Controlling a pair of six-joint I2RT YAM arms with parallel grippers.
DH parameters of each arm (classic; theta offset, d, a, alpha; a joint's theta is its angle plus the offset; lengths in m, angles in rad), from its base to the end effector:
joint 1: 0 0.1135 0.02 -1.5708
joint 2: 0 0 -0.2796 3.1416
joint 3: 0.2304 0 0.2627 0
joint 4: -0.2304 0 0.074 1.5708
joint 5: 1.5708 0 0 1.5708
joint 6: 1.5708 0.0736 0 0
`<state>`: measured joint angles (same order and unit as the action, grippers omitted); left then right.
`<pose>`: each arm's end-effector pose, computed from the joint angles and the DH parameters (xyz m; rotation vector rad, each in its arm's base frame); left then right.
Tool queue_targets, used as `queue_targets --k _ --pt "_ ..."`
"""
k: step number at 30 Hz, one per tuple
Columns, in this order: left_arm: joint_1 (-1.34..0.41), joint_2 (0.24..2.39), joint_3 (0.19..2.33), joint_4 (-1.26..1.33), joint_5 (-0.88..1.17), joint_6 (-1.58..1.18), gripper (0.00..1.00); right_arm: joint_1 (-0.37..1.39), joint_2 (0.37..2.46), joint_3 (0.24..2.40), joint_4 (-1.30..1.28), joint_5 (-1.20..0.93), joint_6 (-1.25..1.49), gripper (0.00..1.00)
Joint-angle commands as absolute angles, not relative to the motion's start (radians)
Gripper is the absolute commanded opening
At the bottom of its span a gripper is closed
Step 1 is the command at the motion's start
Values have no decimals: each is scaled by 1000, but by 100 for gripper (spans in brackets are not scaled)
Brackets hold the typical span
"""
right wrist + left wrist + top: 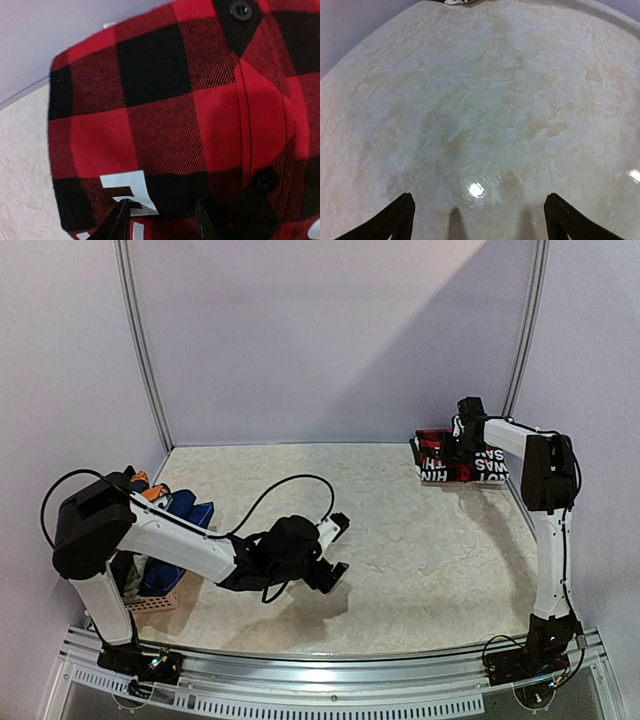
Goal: Fold and stack the mixed laundry pile
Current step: Adjust the square-folded shirt at the corner of the board.
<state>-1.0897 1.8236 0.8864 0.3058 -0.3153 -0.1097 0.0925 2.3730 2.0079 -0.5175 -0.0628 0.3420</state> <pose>0.2081 -0.3493 0.1286 0.8705 2.0057 -0.3384 0.5721 0.0577 0.1587 0.2797 2.4538 0.2665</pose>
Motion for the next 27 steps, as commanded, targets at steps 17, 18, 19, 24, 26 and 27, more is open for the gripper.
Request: queue_targets --k 17,18,19,24,26,27 --pt "-1075 1778 896 274 -336 -108 92 86 2275 2041 -582 -96 315 58" --pt "-1074 1774 895 271 -343 -106 92 91 2249 2026 -577 -98 315 58" --pt "-1074 1768 894 267 -347 -102 92 98 2228 2007 -569 -99 313 58" --pt "-1064 1729 887 247 -370 -94 92 136 2079 1891 -517 -109 309 59" --pt "-1059 1710 876 241 -379 -92 92 156 2021 1829 -485 -111 310 60" --pt "-1057 1700 872 237 -383 -93 92 171 1979 1785 -467 -109 311 60"
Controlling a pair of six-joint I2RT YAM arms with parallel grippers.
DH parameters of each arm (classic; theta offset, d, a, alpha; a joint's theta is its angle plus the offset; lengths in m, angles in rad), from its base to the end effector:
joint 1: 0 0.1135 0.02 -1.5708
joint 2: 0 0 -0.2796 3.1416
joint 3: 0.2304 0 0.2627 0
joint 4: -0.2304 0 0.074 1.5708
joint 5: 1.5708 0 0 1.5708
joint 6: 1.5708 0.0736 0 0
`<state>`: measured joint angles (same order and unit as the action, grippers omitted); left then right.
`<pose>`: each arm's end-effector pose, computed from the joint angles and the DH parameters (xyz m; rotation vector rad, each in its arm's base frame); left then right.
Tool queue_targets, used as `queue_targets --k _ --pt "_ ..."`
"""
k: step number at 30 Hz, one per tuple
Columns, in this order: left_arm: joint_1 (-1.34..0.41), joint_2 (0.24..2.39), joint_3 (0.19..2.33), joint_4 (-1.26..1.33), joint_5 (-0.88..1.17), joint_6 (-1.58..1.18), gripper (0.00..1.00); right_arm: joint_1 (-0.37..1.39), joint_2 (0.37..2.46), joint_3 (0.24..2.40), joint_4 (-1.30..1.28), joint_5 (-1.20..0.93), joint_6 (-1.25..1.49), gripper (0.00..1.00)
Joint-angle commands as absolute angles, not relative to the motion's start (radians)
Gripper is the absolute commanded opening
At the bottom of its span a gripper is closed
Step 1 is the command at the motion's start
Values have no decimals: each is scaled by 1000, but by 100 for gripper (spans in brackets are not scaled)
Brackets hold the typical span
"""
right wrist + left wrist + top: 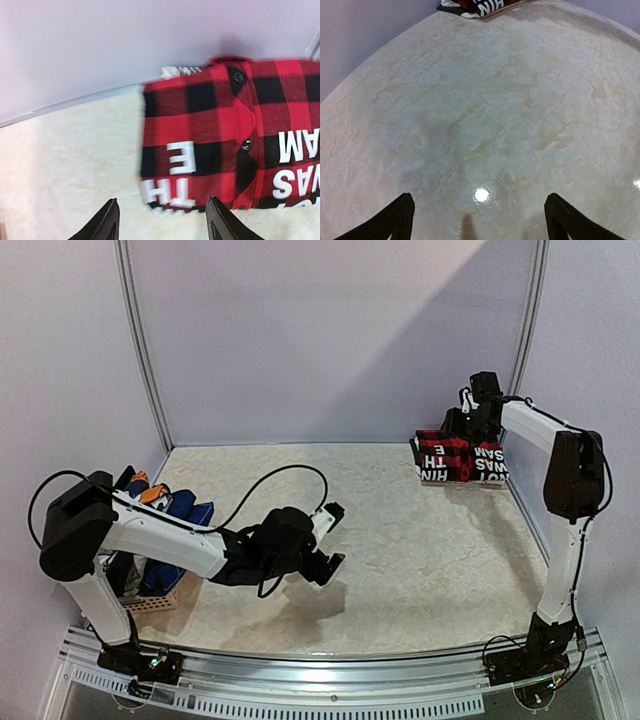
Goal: Fold and stack the mixed laundry pile
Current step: Adjust the square-folded shirt at the corner of the board, then reset both arms
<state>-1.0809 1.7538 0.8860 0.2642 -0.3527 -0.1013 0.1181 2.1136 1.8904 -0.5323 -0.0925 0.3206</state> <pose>0.2105 -0.3408 0.1509 0.8297 1.9818 -0.3096 0.5298 0.0697 0.2538 0.1904 2.3375 0.3262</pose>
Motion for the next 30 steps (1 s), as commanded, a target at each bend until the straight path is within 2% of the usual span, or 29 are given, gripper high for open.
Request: queue_targets --k 1,13,19,23,28,30 --pt "-1055 1690 869 233 -387 -93 92 181 1947 1757 -453 -110 311 60" --pt "-997 1556 807 177 -461 -71 93 290 1611 1345 -260 -138 329 64" --pt "-949 1519 746 200 -493 -80 94 316 1415 1074 -108 -168 380 81" --pt "-919 1496 708 210 -513 -94 95 319 1337 971 -80 -160 390 91" --pt "-887 1467 682 210 -523 -109 98 318 1236 794 43 -130 444 99" --pt "-878 1458 676 208 -525 -116 99 319 1213 746 61 -134 457 99"
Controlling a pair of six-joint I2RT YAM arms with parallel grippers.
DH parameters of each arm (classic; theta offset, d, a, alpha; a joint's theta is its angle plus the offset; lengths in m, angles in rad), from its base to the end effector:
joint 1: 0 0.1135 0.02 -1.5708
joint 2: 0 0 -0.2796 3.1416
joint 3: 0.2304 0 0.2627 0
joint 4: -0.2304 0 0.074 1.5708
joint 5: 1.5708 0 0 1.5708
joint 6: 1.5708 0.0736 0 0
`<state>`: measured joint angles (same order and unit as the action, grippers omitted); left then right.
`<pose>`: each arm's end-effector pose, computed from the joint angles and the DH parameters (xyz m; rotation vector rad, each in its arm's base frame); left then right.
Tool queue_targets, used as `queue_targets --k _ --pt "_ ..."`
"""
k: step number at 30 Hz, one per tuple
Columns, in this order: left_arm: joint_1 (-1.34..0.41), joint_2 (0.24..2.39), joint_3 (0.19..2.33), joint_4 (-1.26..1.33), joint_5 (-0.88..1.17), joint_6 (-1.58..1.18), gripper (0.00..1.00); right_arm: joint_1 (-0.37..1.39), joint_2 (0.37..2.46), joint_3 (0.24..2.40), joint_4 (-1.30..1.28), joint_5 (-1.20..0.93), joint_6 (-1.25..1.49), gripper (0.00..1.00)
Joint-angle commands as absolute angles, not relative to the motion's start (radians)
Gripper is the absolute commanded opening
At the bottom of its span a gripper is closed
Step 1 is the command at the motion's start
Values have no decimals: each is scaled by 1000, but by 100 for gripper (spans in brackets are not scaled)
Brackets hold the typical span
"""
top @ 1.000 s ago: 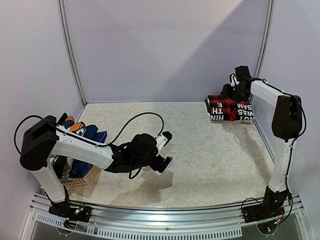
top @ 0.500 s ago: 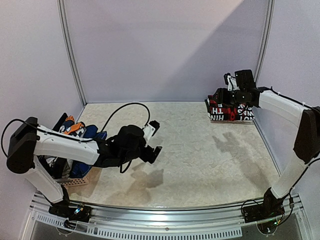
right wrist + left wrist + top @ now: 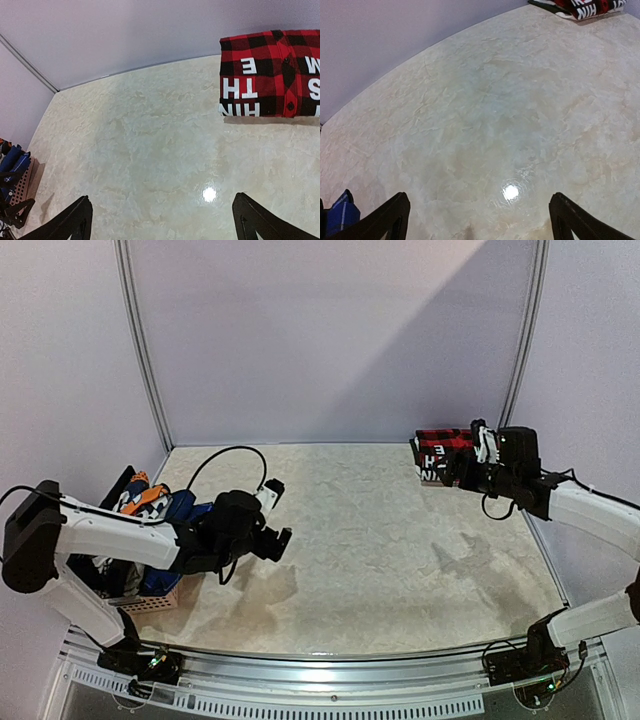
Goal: Fold and stack the mixed laundry pile
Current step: Reset both arms
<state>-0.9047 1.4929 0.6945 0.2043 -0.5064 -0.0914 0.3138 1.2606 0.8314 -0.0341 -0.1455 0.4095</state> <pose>0.2347 -0.2408 0.1735 0.5556 2.0073 -0.0546 0.3044 0.1100 0.2623 0.0059 2.0821 0.5968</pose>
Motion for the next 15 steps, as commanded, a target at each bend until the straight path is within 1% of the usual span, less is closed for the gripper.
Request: queue_targets --k 1,6,15 --pt "-871 1455 673 208 -524 -122 100 318 1192 721 67 -133 461 99" --pt "-832 1442 661 209 -517 -173 99 318 1065 569 154 -91 472 99" --pt "-820 1414 635 209 -577 -180 100 318 981 486 280 -64 477 99"
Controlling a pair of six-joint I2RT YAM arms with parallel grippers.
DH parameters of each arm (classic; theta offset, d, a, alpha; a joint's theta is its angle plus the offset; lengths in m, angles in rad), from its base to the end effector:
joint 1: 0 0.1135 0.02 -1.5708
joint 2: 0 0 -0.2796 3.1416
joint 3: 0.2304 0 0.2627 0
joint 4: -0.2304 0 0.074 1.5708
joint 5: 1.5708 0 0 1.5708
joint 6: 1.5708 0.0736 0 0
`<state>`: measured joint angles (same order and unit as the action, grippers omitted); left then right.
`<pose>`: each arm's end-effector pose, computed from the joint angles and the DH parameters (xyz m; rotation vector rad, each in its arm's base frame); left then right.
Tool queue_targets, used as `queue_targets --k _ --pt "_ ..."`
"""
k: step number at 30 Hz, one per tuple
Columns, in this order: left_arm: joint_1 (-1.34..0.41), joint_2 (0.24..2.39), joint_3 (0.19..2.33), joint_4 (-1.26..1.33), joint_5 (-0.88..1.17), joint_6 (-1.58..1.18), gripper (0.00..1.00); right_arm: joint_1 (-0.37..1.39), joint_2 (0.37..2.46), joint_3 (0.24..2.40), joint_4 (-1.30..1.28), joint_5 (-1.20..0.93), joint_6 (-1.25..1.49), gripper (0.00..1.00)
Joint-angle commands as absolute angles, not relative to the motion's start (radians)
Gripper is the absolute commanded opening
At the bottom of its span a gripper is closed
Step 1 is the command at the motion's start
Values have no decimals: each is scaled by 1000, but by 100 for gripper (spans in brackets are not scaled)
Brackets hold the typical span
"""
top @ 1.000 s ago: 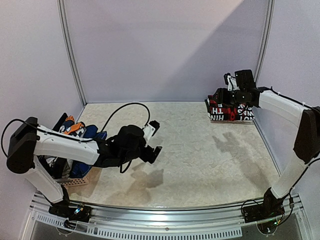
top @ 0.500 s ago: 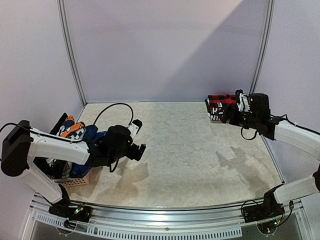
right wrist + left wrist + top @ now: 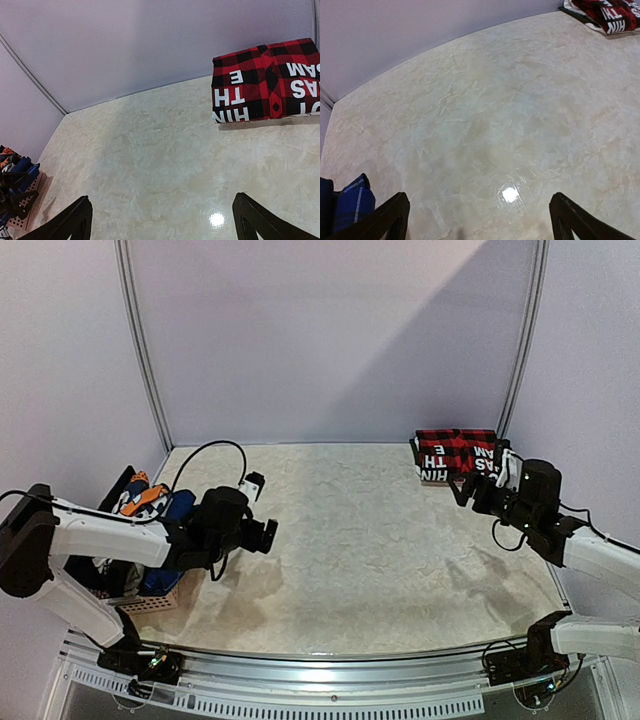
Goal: Fold and stack the mixed laundry pile
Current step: Reset both arms
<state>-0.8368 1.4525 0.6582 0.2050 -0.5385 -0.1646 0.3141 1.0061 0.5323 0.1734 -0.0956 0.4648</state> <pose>0.2444 -0.2146 0.1745 0.3900 2.0312 -0.0295 0.2508 0.0889 0.2428 0.0769 1.9161 0.6211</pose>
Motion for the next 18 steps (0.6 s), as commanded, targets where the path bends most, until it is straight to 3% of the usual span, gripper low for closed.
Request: queue_targets --k 1,18 --pt "-819 1408 630 211 -583 -177 100 318 979 478 294 -53 481 99" --pt "-804 1287 563 204 -697 -166 100 318 1037 457 376 -54 467 99"
